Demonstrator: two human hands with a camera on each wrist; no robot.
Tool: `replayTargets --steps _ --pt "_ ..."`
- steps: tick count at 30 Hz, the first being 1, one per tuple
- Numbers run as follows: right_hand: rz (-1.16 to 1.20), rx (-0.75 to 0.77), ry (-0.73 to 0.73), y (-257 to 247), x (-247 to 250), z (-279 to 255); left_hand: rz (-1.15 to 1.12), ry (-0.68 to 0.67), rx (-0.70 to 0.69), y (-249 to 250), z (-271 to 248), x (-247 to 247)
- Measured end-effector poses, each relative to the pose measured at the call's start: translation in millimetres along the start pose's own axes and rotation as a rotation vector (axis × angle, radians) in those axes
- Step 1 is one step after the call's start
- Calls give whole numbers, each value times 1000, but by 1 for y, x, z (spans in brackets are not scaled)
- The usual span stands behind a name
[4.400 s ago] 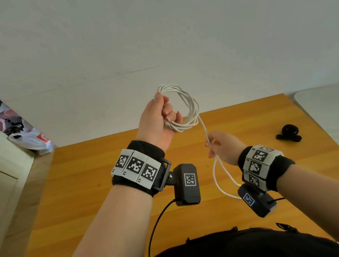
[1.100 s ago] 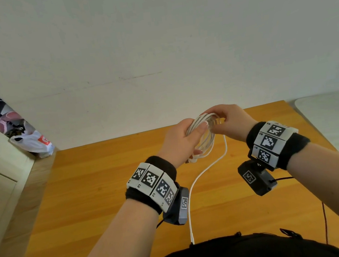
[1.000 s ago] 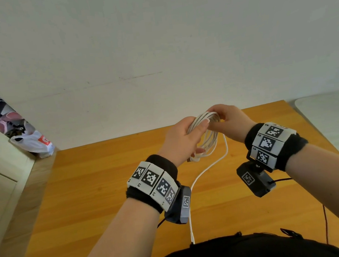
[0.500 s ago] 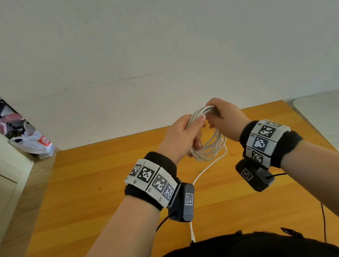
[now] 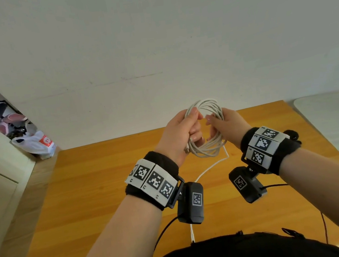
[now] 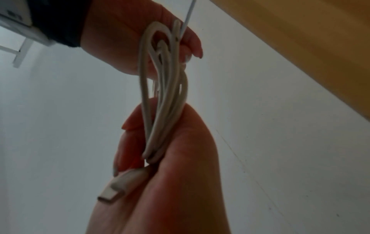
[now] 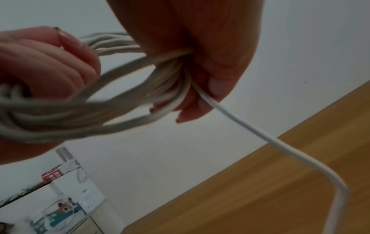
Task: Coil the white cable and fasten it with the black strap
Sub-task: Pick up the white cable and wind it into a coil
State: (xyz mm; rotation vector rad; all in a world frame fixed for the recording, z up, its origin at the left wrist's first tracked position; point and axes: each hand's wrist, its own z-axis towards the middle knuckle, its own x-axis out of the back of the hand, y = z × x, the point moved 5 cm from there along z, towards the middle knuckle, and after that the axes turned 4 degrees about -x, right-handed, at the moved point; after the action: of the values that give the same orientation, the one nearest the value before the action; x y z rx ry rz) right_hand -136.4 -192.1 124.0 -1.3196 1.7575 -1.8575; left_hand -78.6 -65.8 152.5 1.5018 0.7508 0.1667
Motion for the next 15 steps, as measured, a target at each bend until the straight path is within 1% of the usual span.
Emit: replayTargets --steps 4,7,10,13,15 --pt "-48 14 123 1 6 1 -31 -9 13 -1 -1 -4" --pt "-18 28 122 2 6 -1 -16 -12 -13 -2 0 -5" --pt "56 -15 43 5 5 -3 -90 20 -53 0 1 -1" --pt "163 -131 -106 18 -2 -6 -279 90 -83 7 4 10" --pt "171 -192 -153 28 -5 -10 -399 139 -93 12 6 18"
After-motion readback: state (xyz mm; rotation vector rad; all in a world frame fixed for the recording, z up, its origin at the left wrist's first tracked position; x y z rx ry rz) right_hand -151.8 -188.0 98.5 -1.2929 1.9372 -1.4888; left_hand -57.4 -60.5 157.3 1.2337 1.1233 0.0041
